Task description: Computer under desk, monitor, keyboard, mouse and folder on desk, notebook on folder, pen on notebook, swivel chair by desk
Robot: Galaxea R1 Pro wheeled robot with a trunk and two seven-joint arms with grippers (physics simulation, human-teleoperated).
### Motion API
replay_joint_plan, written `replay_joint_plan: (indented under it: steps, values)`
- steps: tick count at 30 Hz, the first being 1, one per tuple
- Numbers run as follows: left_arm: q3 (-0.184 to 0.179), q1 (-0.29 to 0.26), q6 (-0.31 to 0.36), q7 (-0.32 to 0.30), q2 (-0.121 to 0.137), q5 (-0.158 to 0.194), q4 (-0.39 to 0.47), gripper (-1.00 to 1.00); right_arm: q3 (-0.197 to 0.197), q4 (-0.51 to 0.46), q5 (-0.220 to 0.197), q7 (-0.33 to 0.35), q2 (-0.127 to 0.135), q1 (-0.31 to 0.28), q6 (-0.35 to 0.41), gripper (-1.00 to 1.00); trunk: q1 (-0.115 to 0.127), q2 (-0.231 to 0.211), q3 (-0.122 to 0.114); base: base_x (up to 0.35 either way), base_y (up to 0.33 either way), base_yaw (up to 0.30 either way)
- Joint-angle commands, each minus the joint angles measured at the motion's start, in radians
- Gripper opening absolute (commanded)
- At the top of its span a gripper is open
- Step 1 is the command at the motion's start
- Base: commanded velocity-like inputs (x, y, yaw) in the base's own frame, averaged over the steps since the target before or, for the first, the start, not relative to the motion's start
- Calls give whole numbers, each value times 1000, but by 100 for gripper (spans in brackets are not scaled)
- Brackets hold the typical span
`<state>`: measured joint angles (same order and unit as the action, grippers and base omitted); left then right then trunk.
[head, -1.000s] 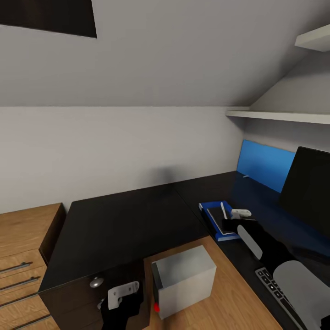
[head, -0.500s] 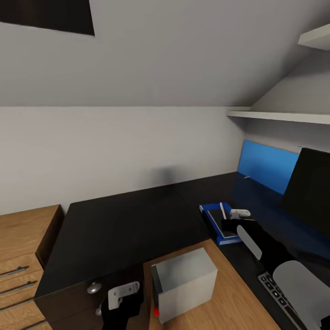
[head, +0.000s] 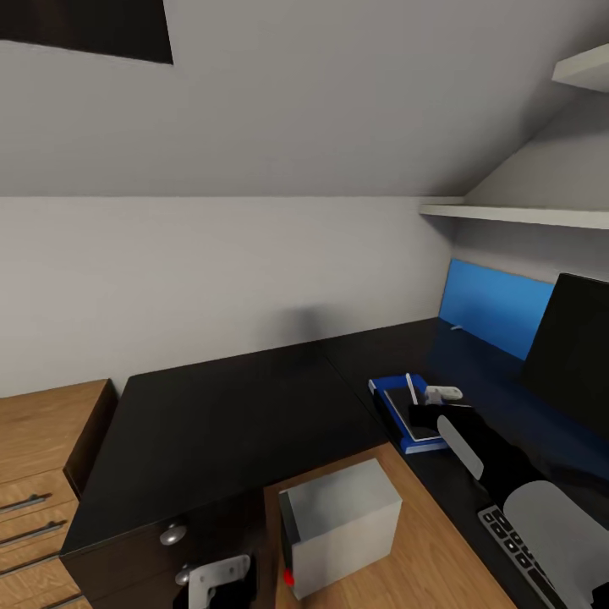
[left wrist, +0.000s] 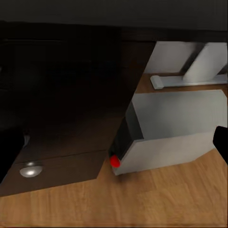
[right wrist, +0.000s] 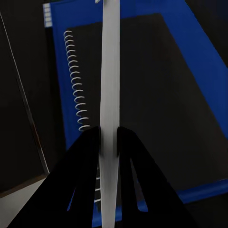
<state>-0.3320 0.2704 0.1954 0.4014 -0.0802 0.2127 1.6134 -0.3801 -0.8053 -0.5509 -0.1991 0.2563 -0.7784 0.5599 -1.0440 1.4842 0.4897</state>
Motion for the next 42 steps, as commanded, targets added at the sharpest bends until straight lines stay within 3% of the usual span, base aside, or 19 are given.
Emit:
replay_joint_plan:
  steps: [1, 3, 7, 32, 42]
  values:
    - [-2, 13, -2, 5, 16, 7, 2, 100, -5, -2, -12, -9, 1, -1, 2, -100, 0, 1, 1, 0, 0, 0]
    - [-12, 29, -56, 4, 48, 11, 1, 100, -5, -2, -12, -9, 1, -1, 2, -100, 0, 1, 1, 0, 0, 0]
    - [-19, 35, -113, 5, 65, 19, 1, 100, -5, -2, -12, -9, 1, -1, 2, -100, 0, 1, 1, 0, 0, 0]
    - [-21, 38, -137, 7, 78, 24, -6, 100, -3, 0, -11, -11, 1, -1, 2, -100, 0, 1, 1, 24, 0, 0]
    - [-22, 42, -137, 7, 79, 24, -6, 100, 1, 9, -13, -50, 1, -1, 7, -100, 0, 1, 1, 0, 0, 0]
